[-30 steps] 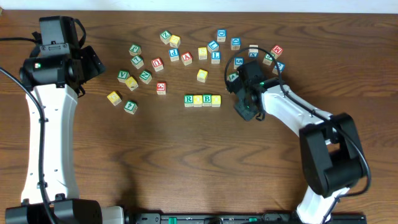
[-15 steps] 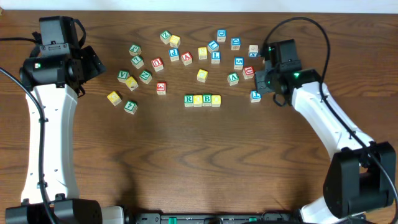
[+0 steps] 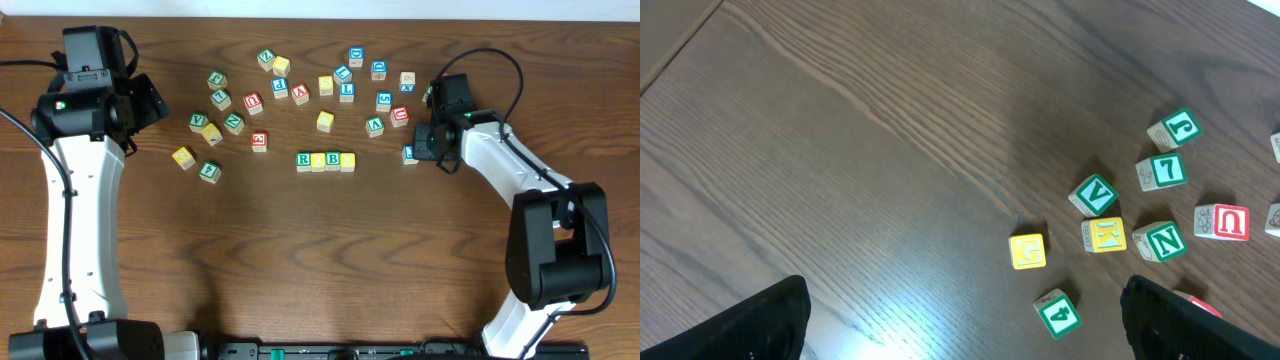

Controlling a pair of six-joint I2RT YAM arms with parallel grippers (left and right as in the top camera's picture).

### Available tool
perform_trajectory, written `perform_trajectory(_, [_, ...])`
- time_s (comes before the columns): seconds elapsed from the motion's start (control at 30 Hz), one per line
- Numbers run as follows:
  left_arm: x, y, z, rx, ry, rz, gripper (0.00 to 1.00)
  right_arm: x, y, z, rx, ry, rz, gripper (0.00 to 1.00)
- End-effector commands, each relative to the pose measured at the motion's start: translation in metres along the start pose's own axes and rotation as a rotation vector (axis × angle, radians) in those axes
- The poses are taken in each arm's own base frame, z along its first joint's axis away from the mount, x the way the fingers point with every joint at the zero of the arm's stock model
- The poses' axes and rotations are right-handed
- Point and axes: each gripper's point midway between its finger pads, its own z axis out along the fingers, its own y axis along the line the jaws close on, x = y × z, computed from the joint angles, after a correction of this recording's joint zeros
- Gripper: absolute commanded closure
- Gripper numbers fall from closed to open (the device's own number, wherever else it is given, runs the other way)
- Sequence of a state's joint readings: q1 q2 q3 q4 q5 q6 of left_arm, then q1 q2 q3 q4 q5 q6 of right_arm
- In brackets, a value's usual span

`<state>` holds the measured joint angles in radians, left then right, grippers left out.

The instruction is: Spell out ROBOT

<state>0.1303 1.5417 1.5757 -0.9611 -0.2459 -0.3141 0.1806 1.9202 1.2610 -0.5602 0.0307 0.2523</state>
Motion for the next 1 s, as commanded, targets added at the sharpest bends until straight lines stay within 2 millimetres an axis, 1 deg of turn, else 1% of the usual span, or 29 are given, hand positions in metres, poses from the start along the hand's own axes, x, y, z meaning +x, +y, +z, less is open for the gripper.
perform_trajectory(0.0, [0.002,0.006,0.0,-0.02,-0.002,-0.003,0.02,0.007,0.006,0.005,-0.043,0.029,0.007,0.99])
perform_trajectory(0.1, [0.002,0.006,0.0,-0.02,-0.002,-0.003,0.03,0.01,0.007,0.007,-0.051,0.043,-0.005,0.99])
perform_trajectory(0.2, [0.002,0.006,0.0,-0.02,-0.002,-0.003,0.02,0.018,0.008,0.01,-0.055,0.077,-0.006,0.99])
perform_trajectory(0.4, [0.002,0.006,0.0,-0.02,-0.002,-0.003,0.02,0.027,0.023,0.008,-0.138,0.115,-0.053,0.99])
perform_trajectory(0.57, [0.002,0.006,0.0,-0.02,-0.002,-0.003,0.02,0.036,0.049,0.005,-0.208,0.134,-0.105,0.99])
perform_trajectory(0.7, [0.002,0.006,0.0,-0.02,-0.002,-0.003,0.02,0.045,0.073,0.002,-0.248,0.148,-0.153,0.99])
perform_trajectory(0.77, [0.002,0.006,0.0,-0.02,-0.002,-0.003,0.02,0.052,0.082,0.001,-0.248,0.158,-0.18,0.99])
perform_trajectory(0.87, [0.002,0.006,0.0,-0.02,-0.002,-0.003,0.03,0.056,0.087,-0.001,-0.243,0.166,-0.179,0.99])
perform_trajectory(0.97, [0.002,0.006,0.0,-0.02,-0.002,-0.003,0.02,0.046,0.086,-0.008,-0.238,0.141,-0.16,0.99])
